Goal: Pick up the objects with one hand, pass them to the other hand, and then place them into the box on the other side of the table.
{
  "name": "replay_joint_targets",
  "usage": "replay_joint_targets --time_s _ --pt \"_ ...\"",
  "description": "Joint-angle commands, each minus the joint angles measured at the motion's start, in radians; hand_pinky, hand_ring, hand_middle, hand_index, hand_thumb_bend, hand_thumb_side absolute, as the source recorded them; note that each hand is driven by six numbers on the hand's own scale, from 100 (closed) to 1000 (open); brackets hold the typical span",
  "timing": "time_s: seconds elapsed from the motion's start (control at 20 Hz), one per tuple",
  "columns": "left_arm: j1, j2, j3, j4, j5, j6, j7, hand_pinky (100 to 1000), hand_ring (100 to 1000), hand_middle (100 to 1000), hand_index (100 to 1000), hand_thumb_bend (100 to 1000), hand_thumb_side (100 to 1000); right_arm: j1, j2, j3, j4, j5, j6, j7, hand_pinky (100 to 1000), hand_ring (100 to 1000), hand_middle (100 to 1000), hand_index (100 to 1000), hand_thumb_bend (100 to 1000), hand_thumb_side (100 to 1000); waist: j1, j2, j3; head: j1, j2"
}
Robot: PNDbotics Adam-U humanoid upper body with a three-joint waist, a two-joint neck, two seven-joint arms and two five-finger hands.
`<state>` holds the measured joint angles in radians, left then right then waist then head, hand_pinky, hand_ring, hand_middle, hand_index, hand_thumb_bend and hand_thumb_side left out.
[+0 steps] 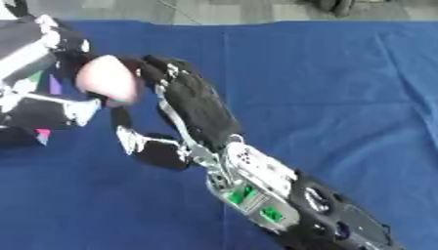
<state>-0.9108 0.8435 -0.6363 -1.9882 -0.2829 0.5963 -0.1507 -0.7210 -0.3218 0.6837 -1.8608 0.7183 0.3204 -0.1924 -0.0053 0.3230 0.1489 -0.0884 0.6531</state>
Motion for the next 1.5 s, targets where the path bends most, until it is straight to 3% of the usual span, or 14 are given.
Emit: replay_joint_targets --time_s 0.05,0.6,0.65,0.85,0.95,1.05,1.3,1.4,1.5 --pt "0.015 0.054 0.041 -0.012 -0.007 0.004 0.025 617 436 360 478 173 100 -0.009 -0.008 -0.007 -0.011 0.031 0.027 0.007 904 843 800 953 100 601 0.002 -0.028 -0.001 0.006 -0.009" --pt "0.202 0.171 0.196 -0.012 -0.008 0.063 0.169 620 436 359 485 188 100 -0.007 -0.02 -0.006 -0.014 0.033 0.056 0.041 904 848 814 954 100 606 -0.002 -0.024 -0.008 0.062 -0.024" --pt "0.217 0.179 0.213 -0.012 -0.005 0.079 0.181 620 434 357 485 143 100 -0.005 -0.026 -0.008 -0.016 0.033 0.056 0.042 897 841 808 942 100 510 -0.004 -0.025 -0.008 0.076 -0.027" --pt "0.339 0.229 0.348 -0.011 0.034 0.226 0.259 621 439 359 487 101 100 0.011 -0.092 -0.034 -0.061 0.022 0.055 0.043 893 832 806 929 100 407 -0.018 -0.033 -0.023 0.159 -0.034" --pt "0.379 0.239 0.386 0.0 0.056 0.286 0.28 624 447 364 492 100 100 0.024 -0.14 -0.066 -0.107 0.003 0.059 0.035 893 830 805 925 100 363 -0.029 -0.038 -0.031 0.186 -0.036" --pt "0.392 0.237 0.4 0.035 0.069 0.305 0.292 627 454 367 495 100 100 0.041 -0.18 -0.107 -0.131 -0.025 0.063 0.017 894 828 804 924 100 300 -0.039 -0.039 -0.038 0.204 -0.038" --pt "0.377 0.21 0.403 0.172 0.072 0.299 0.328 637 478 380 510 100 100 0.093 -0.268 -0.251 -0.139 -0.167 0.078 -0.115 882 797 767 900 100 278 -0.062 -0.031 -0.053 0.24 -0.052" --pt "0.368 0.199 0.405 0.227 0.063 0.291 0.34 663 522 463 591 100 100 0.114 -0.304 -0.314 -0.139 -0.21 0.08 -0.194 879 790 758 895 100 264 -0.068 -0.027 -0.059 0.249 -0.055" --pt "0.36 0.191 0.403 0.269 0.043 0.277 0.334 698 565 500 651 160 100 0.131 -0.332 -0.358 -0.139 -0.243 0.083 -0.254 878 787 754 893 100 261 -0.07 -0.023 -0.061 0.253 -0.059"
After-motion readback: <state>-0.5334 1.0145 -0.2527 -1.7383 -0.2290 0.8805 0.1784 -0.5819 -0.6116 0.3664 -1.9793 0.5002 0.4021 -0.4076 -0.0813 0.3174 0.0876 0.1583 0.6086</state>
